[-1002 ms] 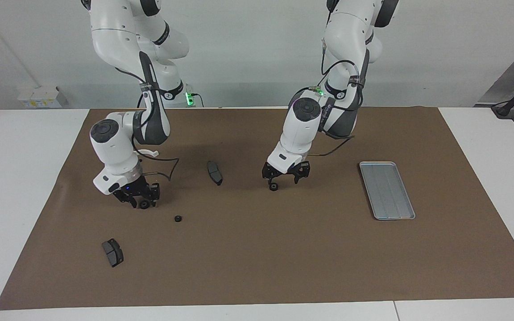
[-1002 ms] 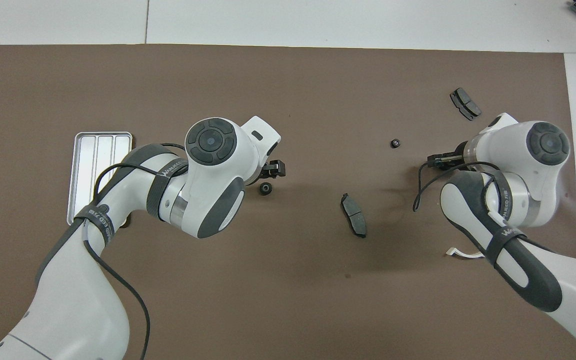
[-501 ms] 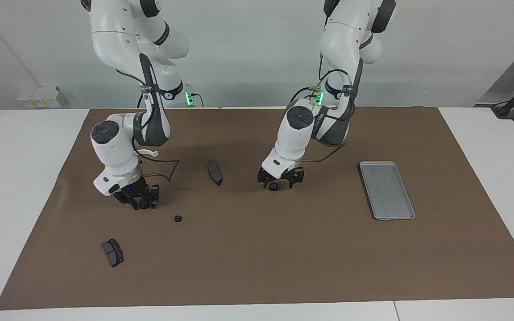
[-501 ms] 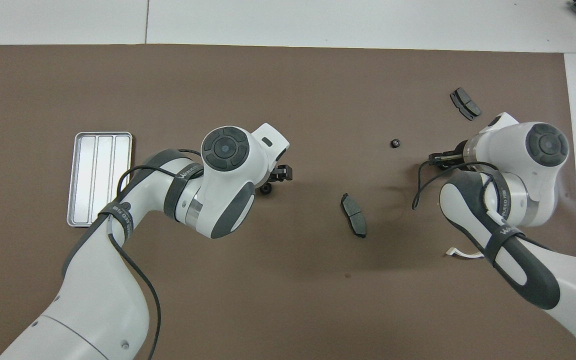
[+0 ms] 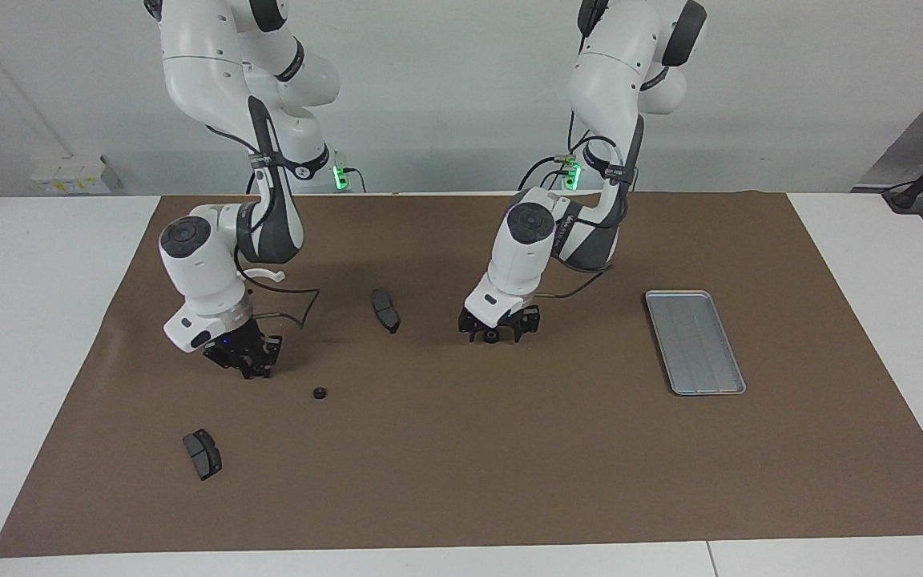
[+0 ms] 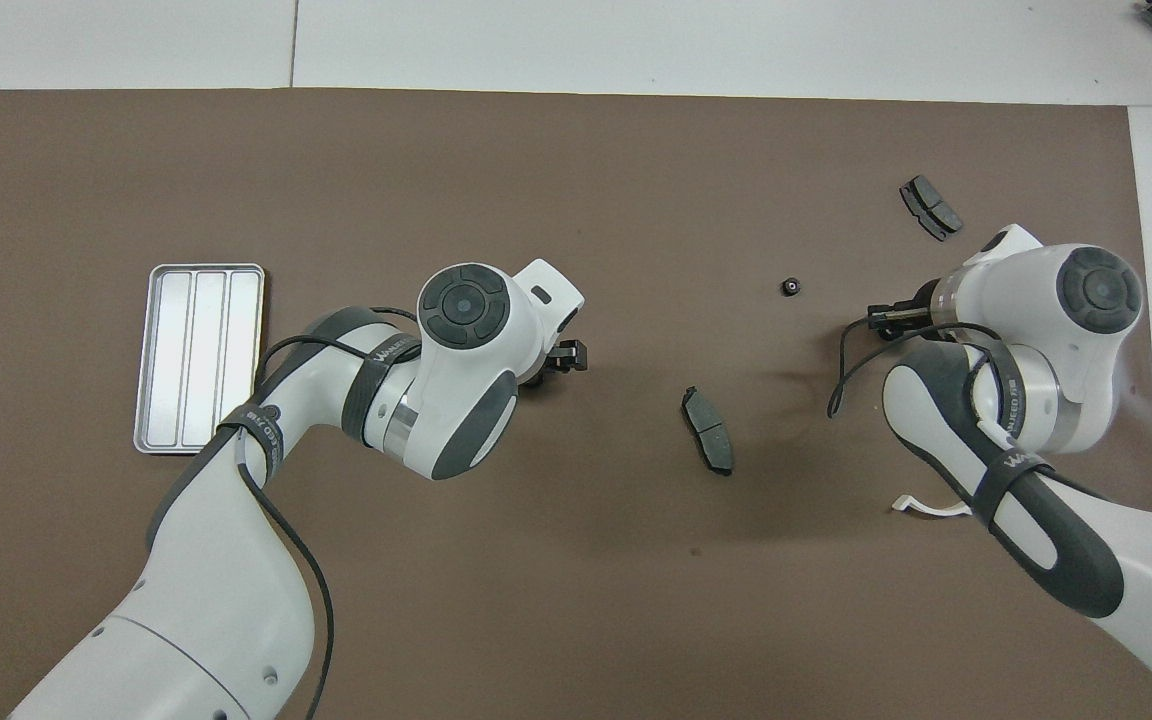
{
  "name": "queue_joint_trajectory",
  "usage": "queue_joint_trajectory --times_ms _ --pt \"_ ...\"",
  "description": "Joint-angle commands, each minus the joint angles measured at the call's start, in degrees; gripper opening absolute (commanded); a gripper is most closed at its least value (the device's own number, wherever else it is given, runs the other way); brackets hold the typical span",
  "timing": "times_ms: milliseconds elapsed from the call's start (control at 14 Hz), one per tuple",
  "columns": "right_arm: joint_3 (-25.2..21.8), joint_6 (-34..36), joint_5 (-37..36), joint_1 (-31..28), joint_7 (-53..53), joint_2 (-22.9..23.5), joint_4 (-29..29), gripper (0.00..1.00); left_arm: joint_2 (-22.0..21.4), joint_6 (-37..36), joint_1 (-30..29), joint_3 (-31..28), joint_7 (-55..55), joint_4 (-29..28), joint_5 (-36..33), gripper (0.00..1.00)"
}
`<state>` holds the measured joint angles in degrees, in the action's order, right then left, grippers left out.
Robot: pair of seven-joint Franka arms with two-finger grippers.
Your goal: Pick bearing gear from pile to tray
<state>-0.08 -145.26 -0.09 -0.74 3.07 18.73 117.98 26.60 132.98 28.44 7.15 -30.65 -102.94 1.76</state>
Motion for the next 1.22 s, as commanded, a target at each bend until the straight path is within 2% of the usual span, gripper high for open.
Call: queue_joint_trajectory --times_ms 0,286,429,573,787,1145 --pt "0.8 0.7 0.7 -0.8 1.8 0.1 -0.4 0.23 -0.7 -1.1 1.3 -0.9 0.7 -1.1 0.4 0.83" --pt "0.8 2.9 1.4 0.2 0.3 -0.6 -2.5 0.07 -0.7 -1.1 1.4 -0.9 0.7 -1.2 0.4 0.67" --pt "1.3 6.4 1.3 0.8 -2.2 -0.7 -5.5 0.06 -0.8 -1.1 1.4 -0.9 0.7 -1.4 0.4 0.57" --pt "1.5 8.1 1.3 2.7 -5.2 -0.6 -7.5 0.06 -0.9 -1.9 1.5 -0.9 0.7 -1.5 0.4 0.55" --pt "1.6 8.2 1.3 6.3 -11.9 -0.6 -8.0 0.0 -1.1 -3.0 2.1 -0.9 0.6 -1.6 0.4 0.47" --pt "1.5 7.9 1.2 13.6 -24.7 -0.4 -9.3 0.0 -1.2 -3.2 2.1 -0.9 0.5 -1.6 0.4 0.33"
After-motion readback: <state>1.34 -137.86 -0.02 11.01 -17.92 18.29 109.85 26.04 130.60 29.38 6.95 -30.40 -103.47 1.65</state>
